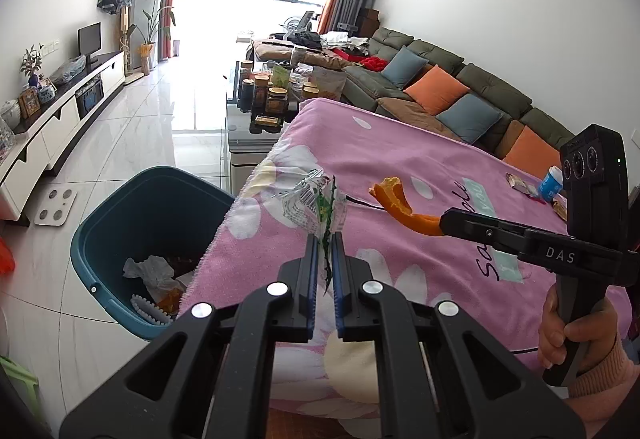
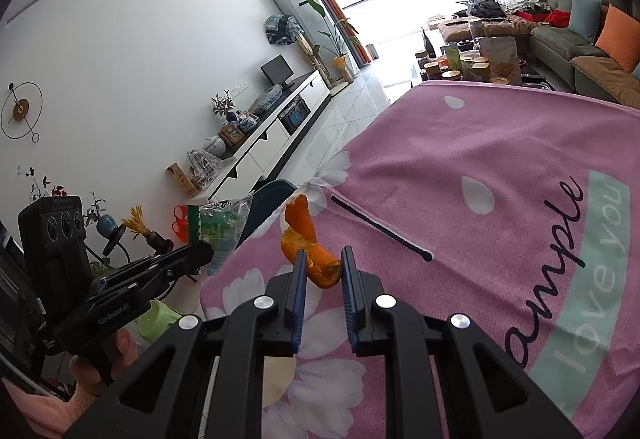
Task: Collect trash
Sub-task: 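Carry the clear wrapper and orange peel toward the teal bin with both grippers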
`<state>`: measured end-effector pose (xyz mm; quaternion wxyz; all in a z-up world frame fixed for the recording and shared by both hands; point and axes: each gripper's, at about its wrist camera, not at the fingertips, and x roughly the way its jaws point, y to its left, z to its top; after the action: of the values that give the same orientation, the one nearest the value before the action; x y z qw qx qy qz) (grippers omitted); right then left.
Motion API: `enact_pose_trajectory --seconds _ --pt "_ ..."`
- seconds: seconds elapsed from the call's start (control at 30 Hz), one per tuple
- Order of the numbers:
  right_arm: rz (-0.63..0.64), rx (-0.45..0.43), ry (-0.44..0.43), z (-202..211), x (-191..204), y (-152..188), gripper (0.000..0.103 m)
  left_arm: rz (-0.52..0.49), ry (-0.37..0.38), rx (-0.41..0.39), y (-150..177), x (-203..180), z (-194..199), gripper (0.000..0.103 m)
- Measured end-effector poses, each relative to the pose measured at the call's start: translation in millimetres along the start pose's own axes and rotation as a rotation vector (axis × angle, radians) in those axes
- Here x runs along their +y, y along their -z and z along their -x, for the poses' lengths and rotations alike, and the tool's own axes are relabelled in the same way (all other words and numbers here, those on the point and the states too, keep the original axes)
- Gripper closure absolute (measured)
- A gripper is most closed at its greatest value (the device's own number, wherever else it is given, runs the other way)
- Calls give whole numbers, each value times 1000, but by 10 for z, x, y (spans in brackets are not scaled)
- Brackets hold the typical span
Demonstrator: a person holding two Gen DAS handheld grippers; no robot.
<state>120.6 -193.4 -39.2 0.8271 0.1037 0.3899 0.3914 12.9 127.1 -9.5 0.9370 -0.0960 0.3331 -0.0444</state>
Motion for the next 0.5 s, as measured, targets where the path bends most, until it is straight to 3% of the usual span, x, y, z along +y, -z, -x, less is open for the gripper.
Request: enact_pose_trajectory --seconds 0.5 --pt "19 11 -18 -78 127 -40 88 15 -24 -8 10 83 37 96"
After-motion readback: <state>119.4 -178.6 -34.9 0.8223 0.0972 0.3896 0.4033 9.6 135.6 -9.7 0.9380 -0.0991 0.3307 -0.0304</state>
